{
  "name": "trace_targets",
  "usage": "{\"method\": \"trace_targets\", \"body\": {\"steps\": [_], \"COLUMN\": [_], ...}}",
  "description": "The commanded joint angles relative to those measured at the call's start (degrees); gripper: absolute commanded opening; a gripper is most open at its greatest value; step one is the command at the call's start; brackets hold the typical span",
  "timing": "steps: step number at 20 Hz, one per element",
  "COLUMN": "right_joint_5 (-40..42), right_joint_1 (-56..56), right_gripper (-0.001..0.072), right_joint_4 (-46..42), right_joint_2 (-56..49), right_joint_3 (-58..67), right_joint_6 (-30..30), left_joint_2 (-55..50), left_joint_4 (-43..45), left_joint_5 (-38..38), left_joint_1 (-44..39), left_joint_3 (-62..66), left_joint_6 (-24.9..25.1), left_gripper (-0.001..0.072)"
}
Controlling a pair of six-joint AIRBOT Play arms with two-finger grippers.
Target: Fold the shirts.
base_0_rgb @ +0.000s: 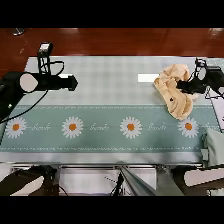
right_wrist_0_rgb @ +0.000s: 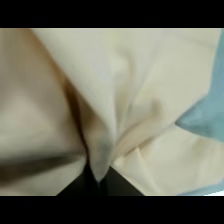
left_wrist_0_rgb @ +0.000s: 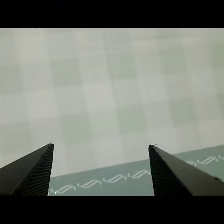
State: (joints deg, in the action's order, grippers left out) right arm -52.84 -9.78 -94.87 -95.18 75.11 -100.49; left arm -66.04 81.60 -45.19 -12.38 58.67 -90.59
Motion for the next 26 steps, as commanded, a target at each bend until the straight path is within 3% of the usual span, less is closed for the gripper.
{"method": "trace_targets", "body": {"steps": [1, 3, 5, 11, 16, 19, 22, 26], "right_joint_5": [-9.05, -8.46, -5.90, -5.03, -5.60, -13.79, -19.02, -9.38], "right_joint_1": [0.33, 2.12, 4.63, 15.04, 27.58, 33.81, 39.50, 46.34], "right_gripper": [0.0021, 0.0020, 0.0020, 0.0019, 0.0019, 0.0020, 0.0020, 0.0021], "right_joint_4": [13.16, 14.27, 15.54, 15.13, 12.20, 12.13, 12.48, 24.28], "right_joint_2": [1.84, 7.19, 13.68, 27.02, 30.01, 29.90, 28.28, 22.14], "right_joint_3": [8.63, 15.08, 19.85, 33.18, 42.75, 40.83, 29.64, 11.19], "right_joint_6": [14.27, 14.40, 14.40, 15.87, 17.57, 15.85, 13.49, 11.37], "left_joint_2": [2.43, 7.43, 14.75, 41.20, 48.52, 48.13, 48.13, 48.13], "left_joint_4": [6.36, 8.11, 6.19, -12.90, -14.80, -14.78, -14.78, -14.78], "left_joint_5": [-15.37, -22.77, -25.00, -19.74, -18.45, -16.76, -14.23, -13.88], "left_joint_1": [1.99, 4.39, 5.77, 5.81, 5.81, 5.81, 5.84, 5.81], "left_joint_3": [3.78, 3.96, 0.48, -21.31, -27.85, -27.80, -27.80, -27.82], "left_joint_6": [1.07, 2.47, 2.43, 2.43, -0.15, -0.17, -0.15, -0.17], "left_gripper": [0.0701, 0.0701, 0.0702, 0.0702, 0.0702, 0.0702, 0.0702, 0.0702]}}
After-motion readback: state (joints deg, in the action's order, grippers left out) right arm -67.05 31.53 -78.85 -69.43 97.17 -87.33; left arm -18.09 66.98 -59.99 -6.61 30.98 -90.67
